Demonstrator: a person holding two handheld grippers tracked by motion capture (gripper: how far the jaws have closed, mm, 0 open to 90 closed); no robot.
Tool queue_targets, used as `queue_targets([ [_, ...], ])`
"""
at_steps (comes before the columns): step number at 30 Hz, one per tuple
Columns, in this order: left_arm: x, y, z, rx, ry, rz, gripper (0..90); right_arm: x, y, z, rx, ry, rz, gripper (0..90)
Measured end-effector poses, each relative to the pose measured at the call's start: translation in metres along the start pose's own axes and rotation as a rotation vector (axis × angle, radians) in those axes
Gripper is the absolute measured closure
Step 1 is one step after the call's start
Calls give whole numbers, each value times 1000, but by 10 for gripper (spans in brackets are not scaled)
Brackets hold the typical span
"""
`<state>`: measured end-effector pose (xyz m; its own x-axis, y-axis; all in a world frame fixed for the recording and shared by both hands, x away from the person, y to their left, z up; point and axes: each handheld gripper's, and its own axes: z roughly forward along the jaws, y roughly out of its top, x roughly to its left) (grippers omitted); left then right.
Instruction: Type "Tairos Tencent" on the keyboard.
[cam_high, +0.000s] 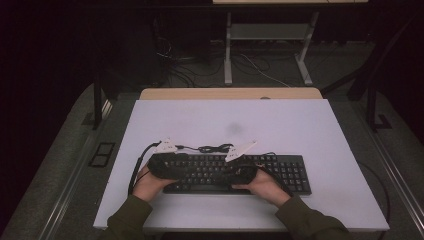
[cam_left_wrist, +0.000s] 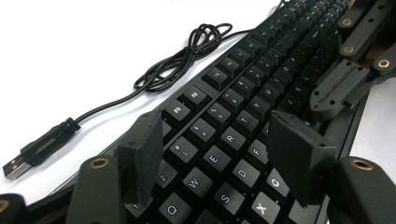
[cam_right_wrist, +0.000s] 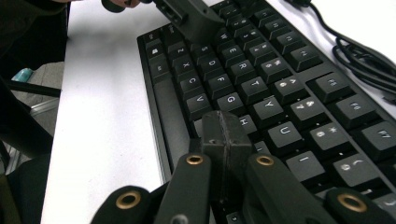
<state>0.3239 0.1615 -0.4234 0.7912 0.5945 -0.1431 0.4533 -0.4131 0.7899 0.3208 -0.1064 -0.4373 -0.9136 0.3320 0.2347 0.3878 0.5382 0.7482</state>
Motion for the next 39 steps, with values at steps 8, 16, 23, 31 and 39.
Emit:
queue_targets([
  [8, 0, 0, 0, -1, 1, 2, 357, 1, -1, 4, 23, -12, -5, 891],
  [16, 0, 0, 0, -1, 1, 2, 356, 0, -1, 2, 9, -7, 2, 881],
  [23, 0, 0, 0, -2, 1, 3, 356, -4, 1, -11, -43, 2, 26, 792],
  [31, 0, 1, -1, -5, 1, 6, 359, -7, 1, -22, -85, 3, 38, 678],
  [39, -1, 1, -2, -8, -11, 6, 425, -11, -1, -31, -112, -19, 53, 539],
])
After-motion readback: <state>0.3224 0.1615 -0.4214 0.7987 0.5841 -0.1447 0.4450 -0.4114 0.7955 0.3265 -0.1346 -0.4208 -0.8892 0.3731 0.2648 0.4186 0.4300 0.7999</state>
